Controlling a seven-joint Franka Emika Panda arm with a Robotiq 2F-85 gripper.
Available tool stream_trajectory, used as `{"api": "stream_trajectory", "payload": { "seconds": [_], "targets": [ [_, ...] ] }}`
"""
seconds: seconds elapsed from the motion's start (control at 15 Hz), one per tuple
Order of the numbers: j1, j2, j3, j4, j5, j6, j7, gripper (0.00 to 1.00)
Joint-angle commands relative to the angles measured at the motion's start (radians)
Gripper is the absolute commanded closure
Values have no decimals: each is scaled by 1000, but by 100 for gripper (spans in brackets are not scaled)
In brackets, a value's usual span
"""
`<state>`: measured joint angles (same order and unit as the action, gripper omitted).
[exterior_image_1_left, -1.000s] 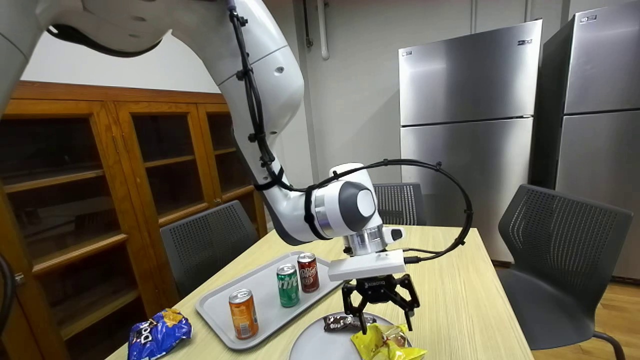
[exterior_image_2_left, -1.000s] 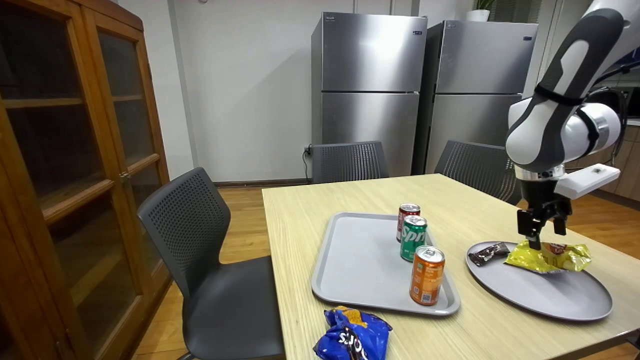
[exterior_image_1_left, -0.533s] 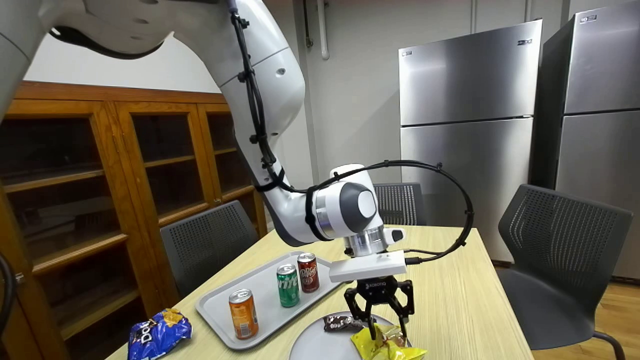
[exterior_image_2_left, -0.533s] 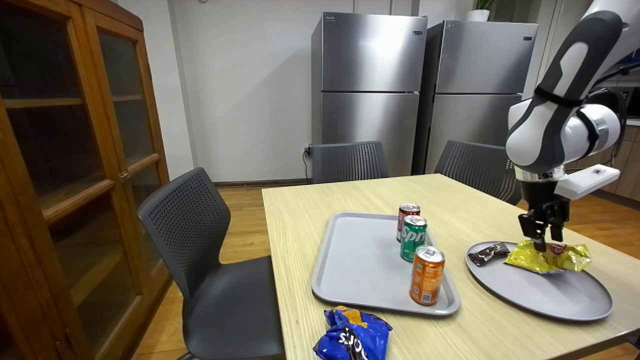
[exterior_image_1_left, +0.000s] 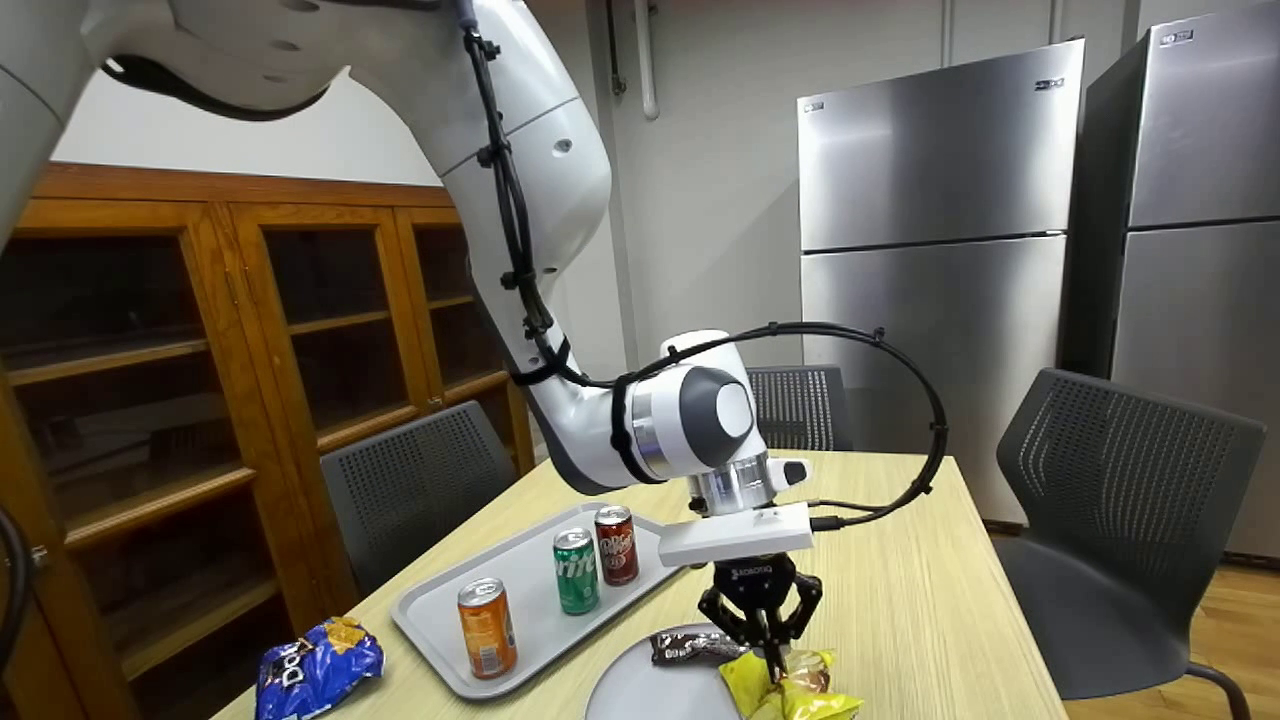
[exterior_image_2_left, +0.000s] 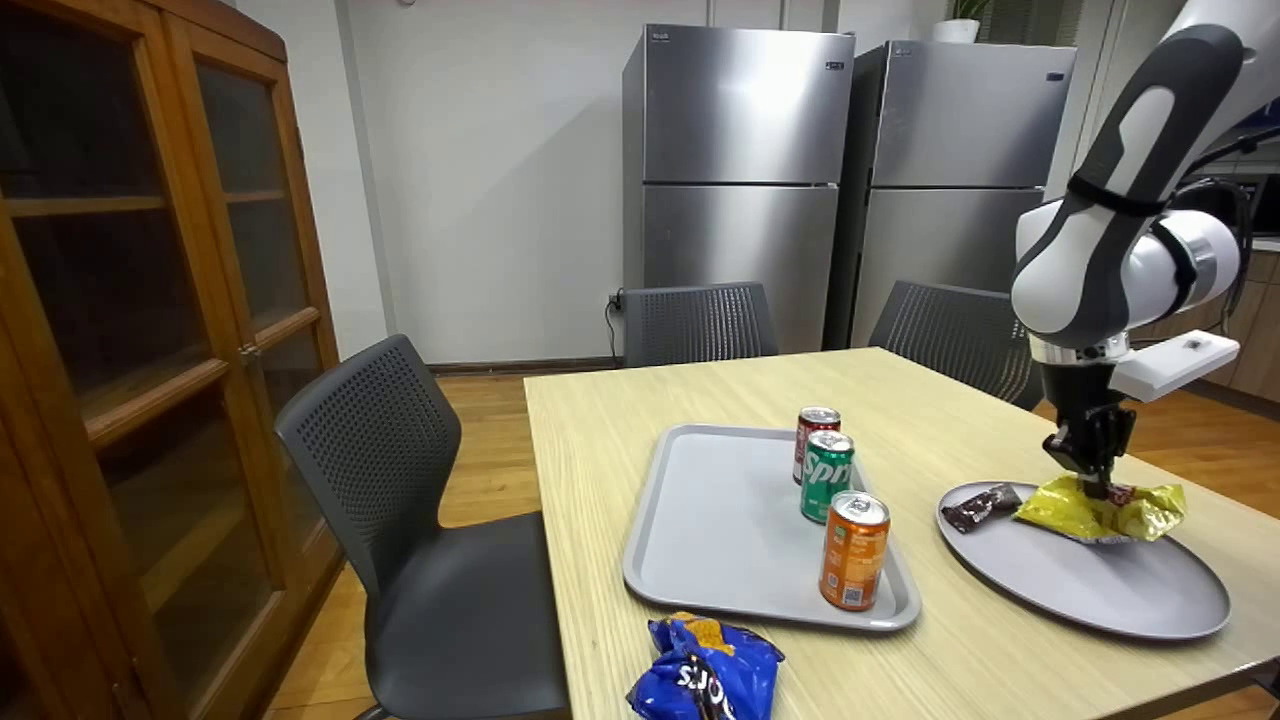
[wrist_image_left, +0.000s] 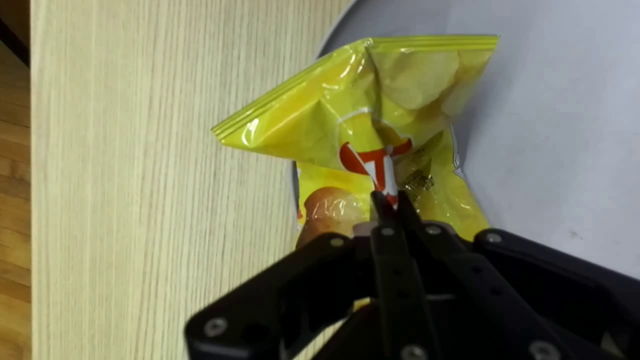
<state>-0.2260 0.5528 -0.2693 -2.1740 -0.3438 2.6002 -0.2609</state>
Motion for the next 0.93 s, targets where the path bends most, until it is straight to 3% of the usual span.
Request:
{"api": "stream_trajectory", "payload": {
  "seconds": [0.0,0.27,0.87],
  "targets": [
    [-15,0,10,12,-8,1,-18,100],
    [-6,-17,7,8,-6,-14,-1,100],
    [-45,-196,9,-25,61,-34,-20,100]
  ]
}}
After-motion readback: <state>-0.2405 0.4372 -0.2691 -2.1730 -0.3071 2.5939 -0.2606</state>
